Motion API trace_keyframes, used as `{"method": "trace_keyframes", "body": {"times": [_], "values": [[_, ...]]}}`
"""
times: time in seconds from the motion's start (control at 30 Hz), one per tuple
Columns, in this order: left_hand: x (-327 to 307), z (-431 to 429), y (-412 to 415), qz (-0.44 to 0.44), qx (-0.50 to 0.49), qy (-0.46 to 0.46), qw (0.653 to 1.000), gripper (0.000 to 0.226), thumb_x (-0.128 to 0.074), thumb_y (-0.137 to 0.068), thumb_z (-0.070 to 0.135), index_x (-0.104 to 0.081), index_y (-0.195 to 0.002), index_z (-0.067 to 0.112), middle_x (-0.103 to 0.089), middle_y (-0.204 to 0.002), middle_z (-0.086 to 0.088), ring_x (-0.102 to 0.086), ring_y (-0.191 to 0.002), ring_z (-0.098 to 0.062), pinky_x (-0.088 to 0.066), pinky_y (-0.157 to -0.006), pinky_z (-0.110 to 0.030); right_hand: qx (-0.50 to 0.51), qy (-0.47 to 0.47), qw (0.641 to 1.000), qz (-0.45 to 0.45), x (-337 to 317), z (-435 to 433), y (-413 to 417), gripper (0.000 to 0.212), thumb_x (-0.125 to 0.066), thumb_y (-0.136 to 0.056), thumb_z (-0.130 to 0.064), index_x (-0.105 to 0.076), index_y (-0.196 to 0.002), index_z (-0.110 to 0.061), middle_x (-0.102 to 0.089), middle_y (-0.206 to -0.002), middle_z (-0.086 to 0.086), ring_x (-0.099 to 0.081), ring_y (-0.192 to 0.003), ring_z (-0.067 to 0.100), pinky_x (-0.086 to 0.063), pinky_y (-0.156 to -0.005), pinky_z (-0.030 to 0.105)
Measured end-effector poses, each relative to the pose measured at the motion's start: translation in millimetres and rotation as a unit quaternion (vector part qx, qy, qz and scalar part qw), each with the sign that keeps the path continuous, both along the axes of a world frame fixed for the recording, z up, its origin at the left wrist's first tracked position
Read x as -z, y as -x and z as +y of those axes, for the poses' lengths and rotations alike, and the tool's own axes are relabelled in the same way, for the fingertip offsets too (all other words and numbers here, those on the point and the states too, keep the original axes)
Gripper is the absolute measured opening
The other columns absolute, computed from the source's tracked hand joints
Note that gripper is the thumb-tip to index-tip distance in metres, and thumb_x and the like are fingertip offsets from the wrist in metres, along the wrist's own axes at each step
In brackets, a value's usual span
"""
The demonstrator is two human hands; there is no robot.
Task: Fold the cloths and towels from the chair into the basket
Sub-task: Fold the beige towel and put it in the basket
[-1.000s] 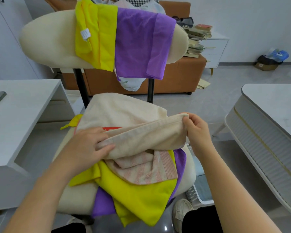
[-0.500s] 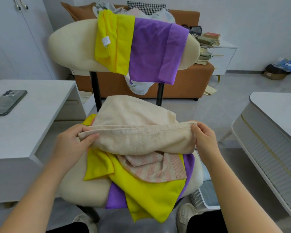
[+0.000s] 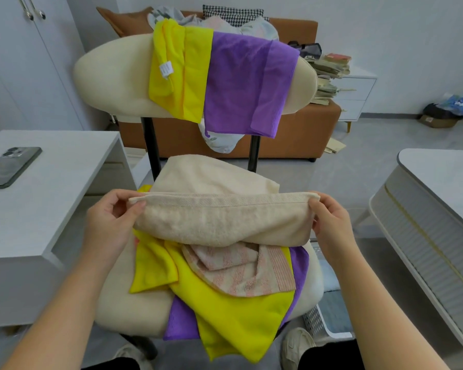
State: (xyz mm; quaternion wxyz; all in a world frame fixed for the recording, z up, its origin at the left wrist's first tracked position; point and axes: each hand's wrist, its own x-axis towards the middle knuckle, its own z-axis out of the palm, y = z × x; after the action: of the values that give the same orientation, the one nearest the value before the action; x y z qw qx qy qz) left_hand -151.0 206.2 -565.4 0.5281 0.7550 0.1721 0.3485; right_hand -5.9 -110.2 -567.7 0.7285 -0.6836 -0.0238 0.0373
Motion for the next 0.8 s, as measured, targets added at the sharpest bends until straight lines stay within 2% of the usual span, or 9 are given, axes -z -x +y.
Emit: {"method": "trace_keyframes", "body": {"times": [0.1,0.17,0.23,0.3,0.4,0.47,0.53,0.63,0.8], "values": [[-1,3,-3,0.013,0.017,-0.002,1.0,0.035,-0.063,-0.085,-0.001,-0.056,-0.094,0.031,-0.064,-0.086,0.012,-0.062,-0.079,0.002,-0.049,-0.069,-0.011,-0.018,0.004,1.0,-0.009,1,-3,-3,0.017,-0.049,-0.096,-0.01,-0.065,-0.098,-0.015,-0.065,-0.09,0.001,-0.059,-0.084,0.013,-0.048,-0.077,0.03],[-1,5,-4,0.06,0.011,-0.047,0.997,0.029,-0.064,-0.085,0.004,-0.059,-0.102,0.028,-0.064,-0.093,0.004,-0.062,-0.085,-0.008,-0.05,-0.072,-0.019,-0.024,0.029,0.999,-0.022,1,-5,-5,0.015,-0.05,-0.096,-0.011,-0.063,-0.099,-0.017,-0.064,-0.09,0.0,-0.059,-0.086,0.013,-0.05,-0.078,0.03],[-2,6,-3,0.093,-0.016,-0.085,0.992,0.014,-0.065,-0.086,0.01,-0.063,-0.097,0.018,-0.065,-0.09,-0.002,-0.061,-0.086,-0.02,-0.047,-0.07,-0.023,-0.022,0.047,0.998,-0.038,1,-6,-5,0.014,-0.05,-0.096,-0.01,-0.061,-0.097,-0.018,-0.063,-0.089,0.0,-0.058,-0.084,0.013,-0.05,-0.075,0.03],[-6,4,-2,0.091,-0.026,-0.061,0.994,0.006,-0.064,-0.087,0.014,-0.059,-0.09,0.017,-0.063,-0.085,0.0,-0.06,-0.085,-0.022,-0.047,-0.068,-0.024,-0.017,0.055,0.997,-0.052,0,-6,-2,0.014,-0.049,-0.096,-0.009,-0.058,-0.095,-0.019,-0.062,-0.086,-0.001,-0.057,-0.081,0.012,-0.048,-0.071,0.028],[-27,-3,-6,0.07,-0.03,-0.045,0.996,0.007,-0.059,-0.091,0.018,-0.054,-0.095,0.015,-0.06,-0.084,0.007,-0.059,-0.085,-0.02,-0.049,-0.074,-0.035,0.0,0.064,0.994,-0.084,-16,-6,-2,0.016,-0.048,-0.097,-0.01,-0.056,-0.092,-0.022,-0.06,-0.084,-0.003,-0.055,-0.079,0.012,-0.047,-0.073,0.032],[-52,-8,-9,0.032,-0.034,-0.037,0.998,0.008,-0.056,-0.093,0.017,-0.051,-0.099,0.014,-0.058,-0.081,0.006,-0.057,-0.077,-0.016,-0.049,-0.069,-0.022,0.018,0.056,0.992,-0.115,-41,-6,-7,0.018,-0.048,-0.097,-0.01,-0.056,-0.091,-0.025,-0.059,-0.083,-0.003,-0.052,-0.078,0.011,-0.045,-0.075,0.036],[-88,-10,-10,-0.006,-0.047,-0.079,0.996,0.007,-0.055,-0.094,0.016,-0.05,-0.098,0.014,-0.056,-0.077,0.005,-0.052,-0.069,-0.009,-0.04,-0.059,-0.009,0.024,0.043,0.986,-0.16,-79,-7,-9,0.02,-0.048,-0.097,-0.009,-0.055,-0.09,-0.026,-0.058,-0.084,-0.004,-0.051,-0.078,0.01,-0.044,-0.076,0.037],[-133,-8,-12,-0.048,-0.06,-0.113,0.991,0.009,-0.056,-0.093,0.018,-0.05,-0.099,0.016,-0.058,-0.081,-0.002,-0.052,-0.074,-0.015,-0.04,-0.063,-0.021,0.028,0.048,0.975,-0.215,-128,-6,-11,0.019,-0.049,-0.096,-0.011,-0.055,-0.09,-0.028,-0.058,-0.086,-0.006,-0.052,-0.079,0.011,-0.045,-0.076,0.04],[-212,-21,-1,-0.131,-0.102,-0.152,0.974,0.007,-0.051,-0.096,0.023,-0.047,-0.1,0.019,-0.051,-0.077,0.014,-0.049,-0.068,0.003,-0.037,-0.061,-0.011,0.072,0.031,0.954,-0.29,-205,-7,-1,0.007,-0.049,-0.097,-0.018,-0.052,-0.095,-0.024,-0.06,-0.089,-0.007,-0.054,-0.081,0.009,-0.044,-0.072,0.024]]}}
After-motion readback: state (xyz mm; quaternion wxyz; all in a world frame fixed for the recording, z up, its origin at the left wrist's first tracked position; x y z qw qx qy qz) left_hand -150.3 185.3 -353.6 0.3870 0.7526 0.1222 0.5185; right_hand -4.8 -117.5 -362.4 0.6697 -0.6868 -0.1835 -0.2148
